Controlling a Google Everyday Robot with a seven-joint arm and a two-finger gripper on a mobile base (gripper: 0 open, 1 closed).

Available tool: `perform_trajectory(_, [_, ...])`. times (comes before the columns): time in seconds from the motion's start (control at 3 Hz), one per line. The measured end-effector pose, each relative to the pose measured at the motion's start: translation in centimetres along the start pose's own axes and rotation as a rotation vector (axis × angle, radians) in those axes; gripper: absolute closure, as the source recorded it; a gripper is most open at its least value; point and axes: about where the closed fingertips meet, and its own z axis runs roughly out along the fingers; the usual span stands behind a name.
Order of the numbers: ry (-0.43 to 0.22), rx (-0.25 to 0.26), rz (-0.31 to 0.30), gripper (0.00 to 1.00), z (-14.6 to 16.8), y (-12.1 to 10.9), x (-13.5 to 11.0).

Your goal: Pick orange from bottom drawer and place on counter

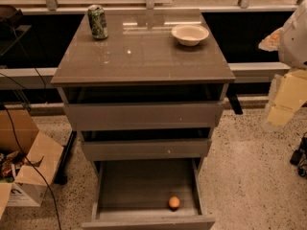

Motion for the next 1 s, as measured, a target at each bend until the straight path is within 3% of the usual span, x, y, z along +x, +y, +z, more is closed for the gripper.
perform_trajectory(0.33, [0.000,0.000,0.000,0.00,0.0,0.0,0.0])
perform_trajectory(1.0, [-0.134,-0.044,0.137,0.00,3.9,3.6,-1.5])
